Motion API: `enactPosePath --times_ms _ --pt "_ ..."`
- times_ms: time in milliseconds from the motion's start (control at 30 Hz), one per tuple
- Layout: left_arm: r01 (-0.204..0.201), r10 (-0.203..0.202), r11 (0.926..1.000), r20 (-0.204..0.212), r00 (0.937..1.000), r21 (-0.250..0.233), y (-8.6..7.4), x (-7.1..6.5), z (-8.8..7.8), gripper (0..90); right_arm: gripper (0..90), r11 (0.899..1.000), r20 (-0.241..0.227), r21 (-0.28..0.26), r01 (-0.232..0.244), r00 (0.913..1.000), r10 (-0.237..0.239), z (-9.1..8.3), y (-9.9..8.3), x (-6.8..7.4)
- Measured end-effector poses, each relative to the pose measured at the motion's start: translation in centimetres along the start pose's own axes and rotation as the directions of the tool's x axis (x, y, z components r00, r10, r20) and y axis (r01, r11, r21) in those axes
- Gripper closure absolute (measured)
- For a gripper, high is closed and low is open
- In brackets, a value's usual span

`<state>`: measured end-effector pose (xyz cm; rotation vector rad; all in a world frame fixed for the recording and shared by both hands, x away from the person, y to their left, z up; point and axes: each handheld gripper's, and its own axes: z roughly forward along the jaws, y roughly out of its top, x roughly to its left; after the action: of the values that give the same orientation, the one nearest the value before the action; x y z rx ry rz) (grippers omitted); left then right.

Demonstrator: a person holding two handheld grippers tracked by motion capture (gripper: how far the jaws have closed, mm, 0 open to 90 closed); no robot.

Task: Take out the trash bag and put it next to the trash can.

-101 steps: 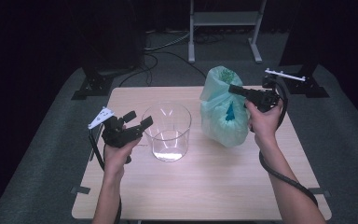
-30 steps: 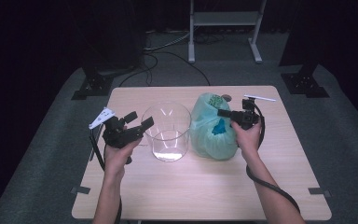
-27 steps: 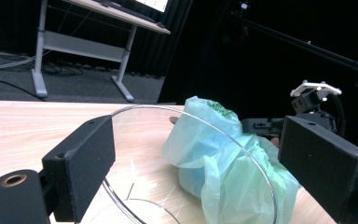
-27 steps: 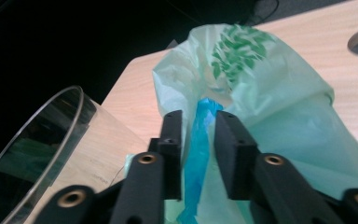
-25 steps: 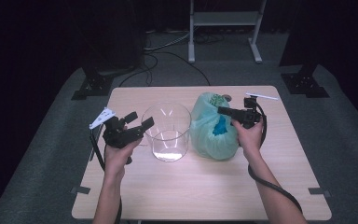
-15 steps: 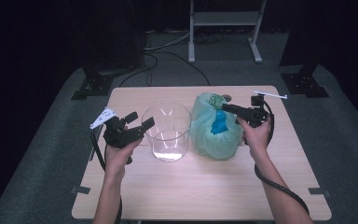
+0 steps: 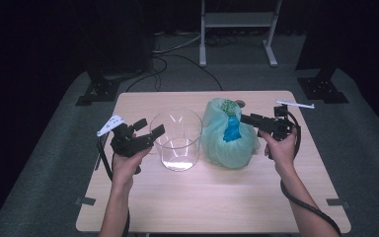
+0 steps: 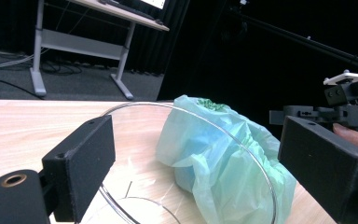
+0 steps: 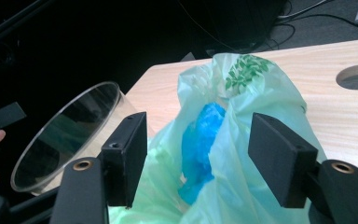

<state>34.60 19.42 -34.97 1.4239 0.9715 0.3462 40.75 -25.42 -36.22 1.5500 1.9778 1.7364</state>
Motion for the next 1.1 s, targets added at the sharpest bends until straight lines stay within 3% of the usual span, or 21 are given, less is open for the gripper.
enactPosePath --times_ms 1100 --pt "0.001 -0.001 1.0000 0.002 1.0000 0.003 -0.1 -0.1 0.2 9.8 35.4 0.999 0.023 -0.007 -0.034 0.9991 0.035 -3.3 -4.5 -3.0"
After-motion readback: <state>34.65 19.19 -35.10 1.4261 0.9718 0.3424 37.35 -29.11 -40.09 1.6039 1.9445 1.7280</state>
